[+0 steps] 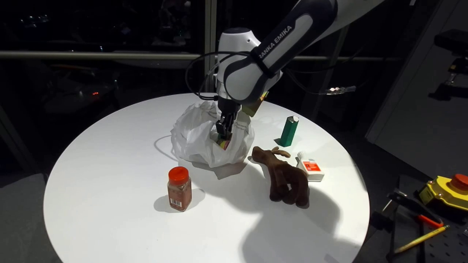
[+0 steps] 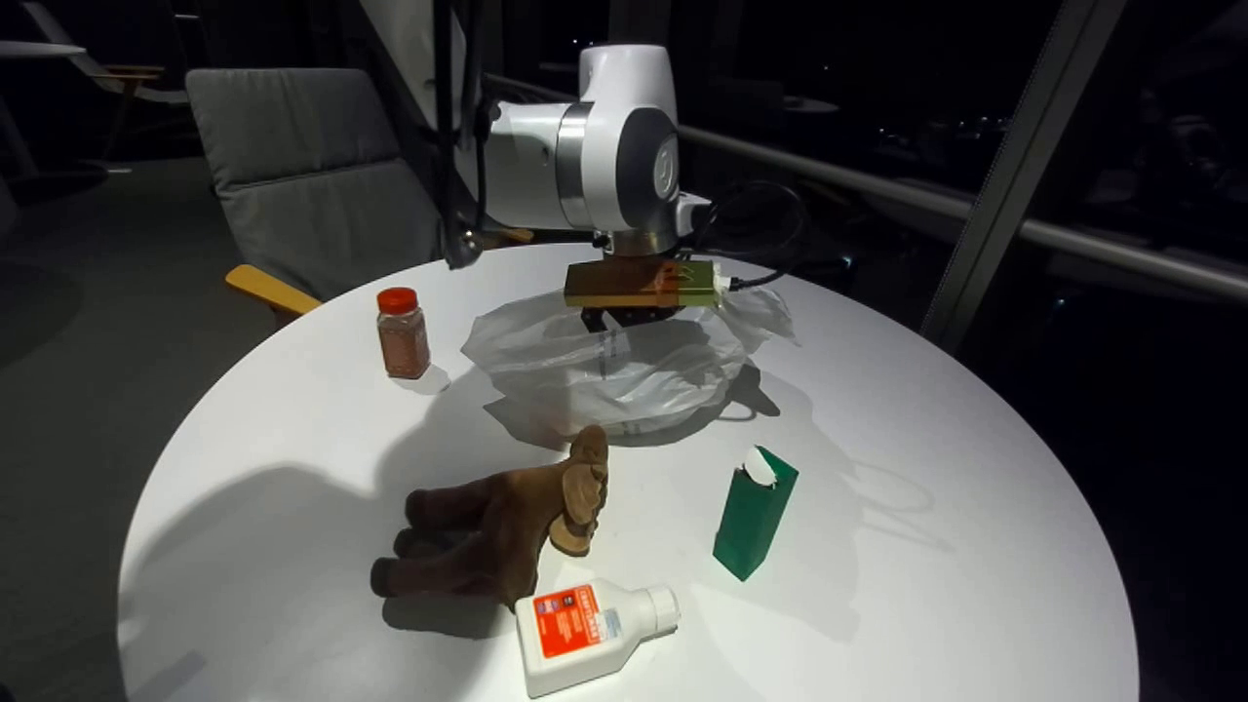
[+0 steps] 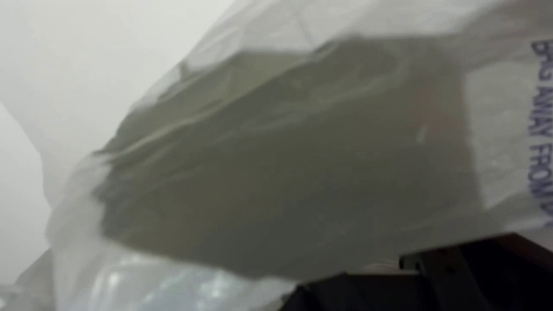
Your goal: Take everything out of the plastic bag
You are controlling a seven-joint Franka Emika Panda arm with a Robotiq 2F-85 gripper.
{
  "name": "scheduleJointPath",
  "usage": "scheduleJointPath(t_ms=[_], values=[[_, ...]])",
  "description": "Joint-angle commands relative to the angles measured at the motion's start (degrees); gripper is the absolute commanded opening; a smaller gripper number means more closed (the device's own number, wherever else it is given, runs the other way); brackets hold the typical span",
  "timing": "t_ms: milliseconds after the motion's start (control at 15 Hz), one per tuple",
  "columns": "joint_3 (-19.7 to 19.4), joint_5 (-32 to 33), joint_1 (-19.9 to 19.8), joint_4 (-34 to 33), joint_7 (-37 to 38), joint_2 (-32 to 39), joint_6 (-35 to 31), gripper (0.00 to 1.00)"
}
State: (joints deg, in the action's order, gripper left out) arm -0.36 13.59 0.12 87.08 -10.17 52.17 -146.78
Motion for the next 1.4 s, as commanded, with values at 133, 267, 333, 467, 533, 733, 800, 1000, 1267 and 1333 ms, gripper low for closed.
scheduleJointPath(t_ms=[133, 267, 333, 467, 533, 733, 800, 1000, 1267, 1333], values=[[0.3, -2.9, -0.4, 3.6, 1.3, -7.1, 2.2, 0.2], [0.6, -3.6, -0.3, 6.1, 1.1, -11.1, 5.0, 0.2], [0.7, -3.7, -0.2, 7.4, 0.9, -13.0, 6.3, 0.2], [1.0, -4.1, -0.5, 10.3, 0.5, -16.9, 9.9, 0.2], [1.0, -4.2, -0.4, 11.1, 0.6, -18.1, 11.4, 0.2], [0.8, -4.4, -0.2, 10.5, 1.2, -18.0, 16.1, 0.2], [1.4, -5.1, -0.6, 10.1, 0.4, -17.5, 17.3, 0.2], [2.6, -7.3, -0.7, 9.6, -0.4, -16.6, 18.5, 0.2], [2.9, -6.7, 1.3, 10.9, 1.3, -17.7, 16.4, 0.2], [2.6, -5.4, 2.1, 10.9, 1.1, -17.8, 16.7, 0.7]])
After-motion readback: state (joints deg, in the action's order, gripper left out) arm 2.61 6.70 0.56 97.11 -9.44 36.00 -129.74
